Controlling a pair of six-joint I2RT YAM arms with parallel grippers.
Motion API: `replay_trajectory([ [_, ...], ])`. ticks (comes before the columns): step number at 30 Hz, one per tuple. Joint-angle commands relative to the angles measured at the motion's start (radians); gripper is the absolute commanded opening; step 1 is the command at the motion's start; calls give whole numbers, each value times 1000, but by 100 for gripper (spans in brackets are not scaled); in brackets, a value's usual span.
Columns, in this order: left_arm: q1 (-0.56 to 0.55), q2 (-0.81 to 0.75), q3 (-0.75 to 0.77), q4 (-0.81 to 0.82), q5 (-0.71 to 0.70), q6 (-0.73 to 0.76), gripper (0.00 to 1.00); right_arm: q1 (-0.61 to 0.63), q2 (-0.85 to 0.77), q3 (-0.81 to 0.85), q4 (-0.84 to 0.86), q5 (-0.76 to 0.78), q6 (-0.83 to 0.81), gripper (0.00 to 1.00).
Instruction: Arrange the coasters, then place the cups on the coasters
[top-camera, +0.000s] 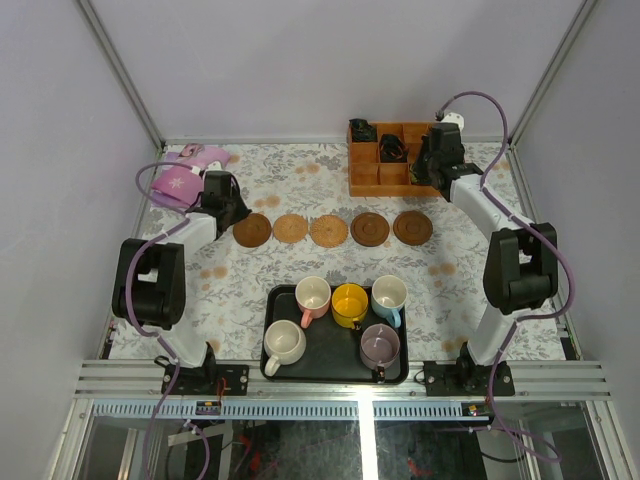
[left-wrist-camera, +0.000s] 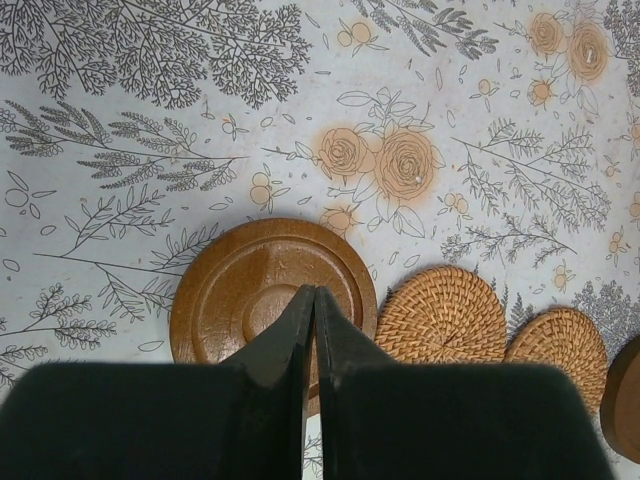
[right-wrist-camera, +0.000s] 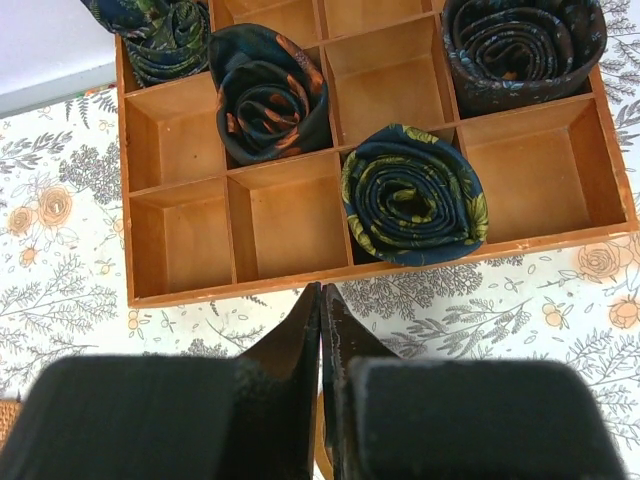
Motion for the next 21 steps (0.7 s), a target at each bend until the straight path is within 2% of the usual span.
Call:
replay_trajectory([
  [1,6,-2,21,-1,16,7,0,-5,22,17,84,38,11,0],
  [21,7,69,37,-80,37,4,0,-4,31,31,80,78,8,0],
])
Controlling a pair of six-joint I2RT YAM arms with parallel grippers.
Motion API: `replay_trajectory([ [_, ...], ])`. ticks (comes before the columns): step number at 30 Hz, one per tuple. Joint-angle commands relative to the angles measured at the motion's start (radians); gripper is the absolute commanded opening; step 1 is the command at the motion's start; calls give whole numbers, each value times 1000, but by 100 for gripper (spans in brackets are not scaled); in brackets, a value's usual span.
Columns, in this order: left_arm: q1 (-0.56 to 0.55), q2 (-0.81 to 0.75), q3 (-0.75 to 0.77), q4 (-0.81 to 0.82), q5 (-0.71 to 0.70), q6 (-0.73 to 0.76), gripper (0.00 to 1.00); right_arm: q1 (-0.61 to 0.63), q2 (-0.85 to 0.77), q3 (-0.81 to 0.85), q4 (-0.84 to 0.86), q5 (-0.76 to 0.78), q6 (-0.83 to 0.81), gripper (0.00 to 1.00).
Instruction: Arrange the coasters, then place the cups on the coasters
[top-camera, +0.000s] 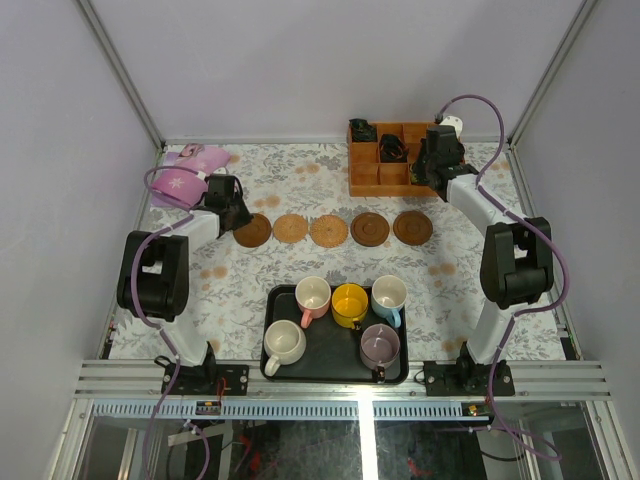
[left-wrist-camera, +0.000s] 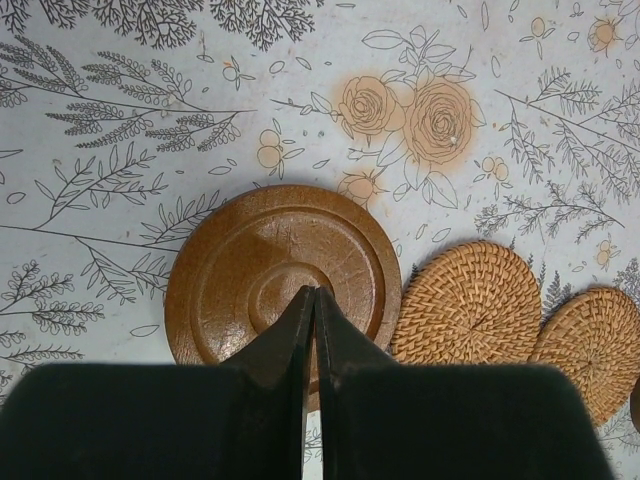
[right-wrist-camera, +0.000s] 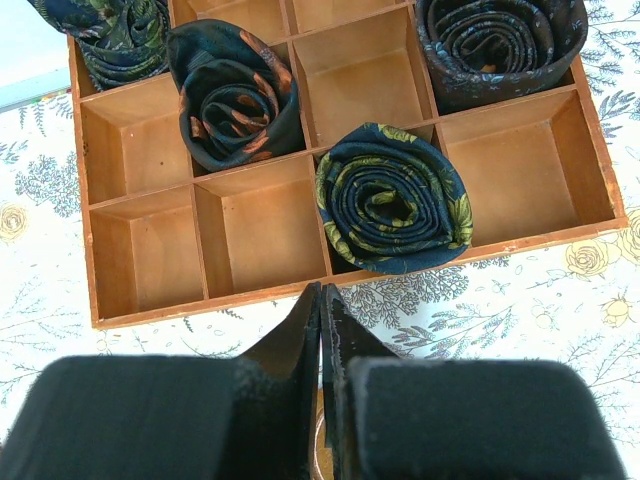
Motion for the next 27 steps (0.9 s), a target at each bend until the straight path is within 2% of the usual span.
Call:
replay_trajectory([
  [1,7,11,15,-14,2,6,0,-5,-23,29,43,27,7,0],
  [27,7,59,15,-108,-25,-10,0,-4,-20,25,22,-16,17,0],
])
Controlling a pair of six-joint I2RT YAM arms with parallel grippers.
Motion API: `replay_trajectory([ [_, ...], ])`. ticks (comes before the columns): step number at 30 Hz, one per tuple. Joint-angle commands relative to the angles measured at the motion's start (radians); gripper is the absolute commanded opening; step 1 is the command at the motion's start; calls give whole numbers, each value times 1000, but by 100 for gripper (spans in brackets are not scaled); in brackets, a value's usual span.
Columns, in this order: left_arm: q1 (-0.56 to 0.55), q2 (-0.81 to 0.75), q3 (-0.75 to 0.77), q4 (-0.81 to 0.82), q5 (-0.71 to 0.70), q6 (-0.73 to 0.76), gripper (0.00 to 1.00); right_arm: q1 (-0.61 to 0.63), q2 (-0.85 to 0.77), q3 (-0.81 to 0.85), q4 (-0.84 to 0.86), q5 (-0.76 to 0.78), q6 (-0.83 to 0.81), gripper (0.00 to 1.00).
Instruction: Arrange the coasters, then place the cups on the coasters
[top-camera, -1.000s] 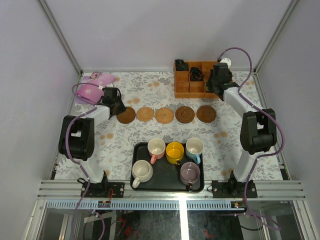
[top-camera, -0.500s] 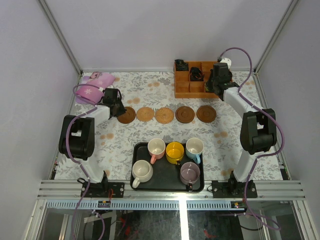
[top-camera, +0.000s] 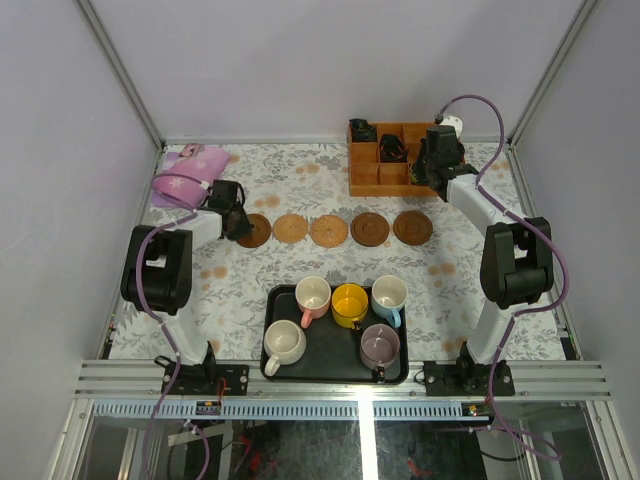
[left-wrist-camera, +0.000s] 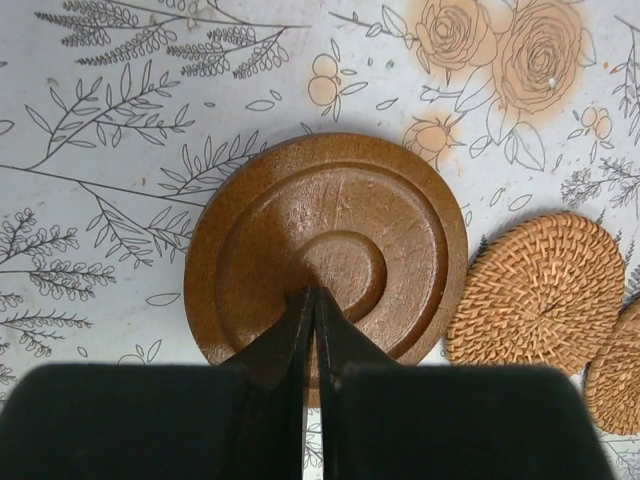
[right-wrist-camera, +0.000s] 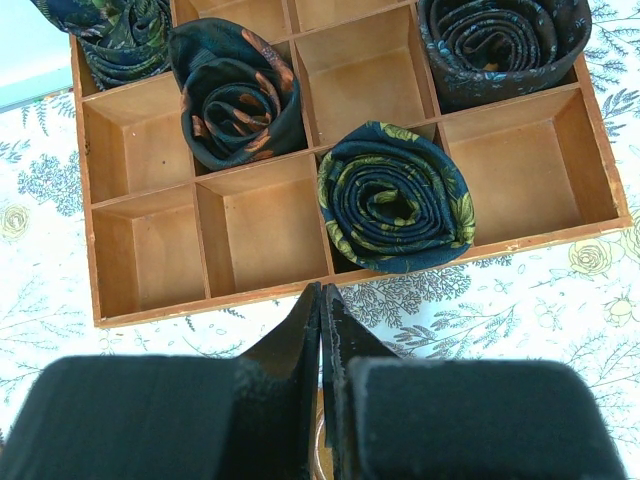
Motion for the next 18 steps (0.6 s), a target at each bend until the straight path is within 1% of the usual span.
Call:
replay_trajectory([
  [1,7,12,14,-25,-29,-6,0,-4,-19,25,20,-16,16,0],
  [18,7,4,19,-39,-76,-11,0,-4,-8,21,5,-46,22,1],
])
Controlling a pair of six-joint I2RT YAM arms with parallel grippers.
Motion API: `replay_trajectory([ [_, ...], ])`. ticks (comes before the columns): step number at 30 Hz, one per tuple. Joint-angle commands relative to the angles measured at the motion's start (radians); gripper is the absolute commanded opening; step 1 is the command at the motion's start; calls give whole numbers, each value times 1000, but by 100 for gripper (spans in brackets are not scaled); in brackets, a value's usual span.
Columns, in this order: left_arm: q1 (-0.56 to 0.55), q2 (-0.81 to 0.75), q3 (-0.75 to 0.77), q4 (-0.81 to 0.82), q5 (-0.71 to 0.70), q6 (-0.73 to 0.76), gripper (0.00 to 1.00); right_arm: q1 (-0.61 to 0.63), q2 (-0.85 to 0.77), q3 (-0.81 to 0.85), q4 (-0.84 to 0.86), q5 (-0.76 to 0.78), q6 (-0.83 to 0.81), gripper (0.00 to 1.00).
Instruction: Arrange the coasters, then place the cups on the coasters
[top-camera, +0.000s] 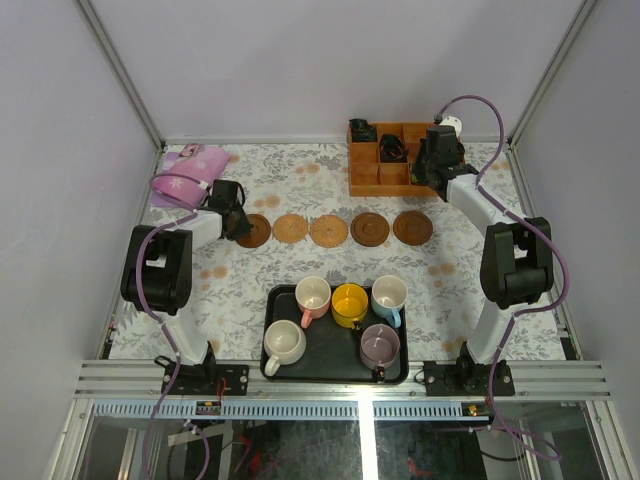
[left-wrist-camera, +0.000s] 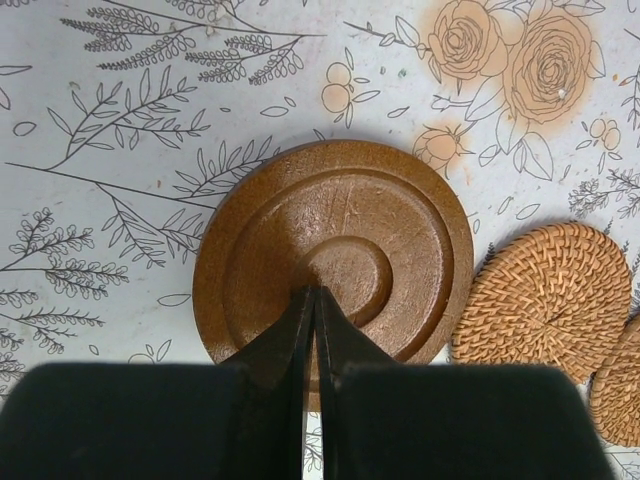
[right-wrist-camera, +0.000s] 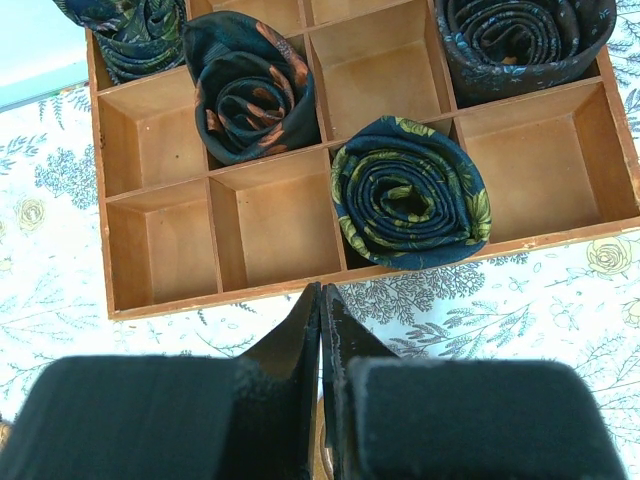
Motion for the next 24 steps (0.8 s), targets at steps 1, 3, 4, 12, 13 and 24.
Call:
replay_trajectory([
  [1,7,-2,20,-35,-58,-1,0,-4,-9,20,5,-19,9,1],
  [3,7,0,23,-33,-64,4,0,-4,-10,18,2,-22,10,1],
  [4,7,1,26,-33,-67,6,0,-4,-10,16,0,-24,10,1],
  [12,8,1,36,-6,-52,11,0,-5,-15,1,7,-42,11,1],
  [13,8,-1,36,7,-45,10,0,-4,-16,-1,9,-47,7,1],
  [24,7,-52,100,135,56,14,3,11,34,48,-75,-297,-92,2],
])
